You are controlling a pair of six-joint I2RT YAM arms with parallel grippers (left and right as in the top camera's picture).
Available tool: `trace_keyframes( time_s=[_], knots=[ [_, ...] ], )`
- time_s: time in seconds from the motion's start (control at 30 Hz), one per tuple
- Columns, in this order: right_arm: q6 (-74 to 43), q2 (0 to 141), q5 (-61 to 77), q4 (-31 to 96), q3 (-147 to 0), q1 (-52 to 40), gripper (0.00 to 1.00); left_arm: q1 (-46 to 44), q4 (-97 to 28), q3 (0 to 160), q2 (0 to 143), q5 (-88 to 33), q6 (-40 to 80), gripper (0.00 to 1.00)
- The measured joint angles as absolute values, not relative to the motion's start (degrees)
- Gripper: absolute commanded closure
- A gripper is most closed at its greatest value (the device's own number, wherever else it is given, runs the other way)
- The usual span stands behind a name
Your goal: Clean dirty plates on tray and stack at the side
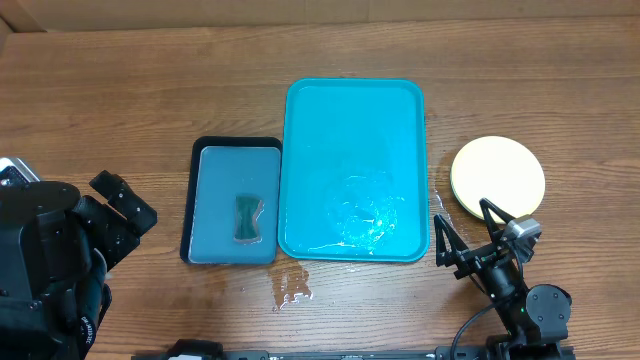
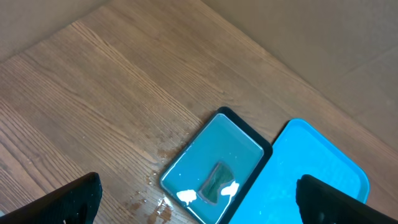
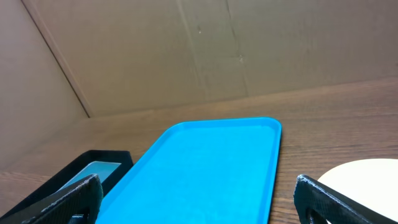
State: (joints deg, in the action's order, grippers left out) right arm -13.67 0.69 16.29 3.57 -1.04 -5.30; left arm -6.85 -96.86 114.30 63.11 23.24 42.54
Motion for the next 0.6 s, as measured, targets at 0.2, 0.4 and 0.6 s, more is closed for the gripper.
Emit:
trace_keyframes(
  time_s=[0.2, 0.4, 0.6],
  knots=[
    [-13.6, 0.7, 16.3, 3.6, -1.0, -5.3, 0.00, -6.9, -96.9, 114.3, 63.1, 23.2, 42.5, 0.00],
    [-13.7, 0.7, 16.3, 3.5, -1.0, -5.3, 0.00, -6.9, -96.9, 113.5, 63.1, 23.2, 42.5, 0.00],
    [-13.7, 0.7, 16.3, 3.5, -1.0, -5.3, 0.00, -6.9, -95.7, 111.1, 63.0, 23.6, 42.5, 0.00]
  ],
)
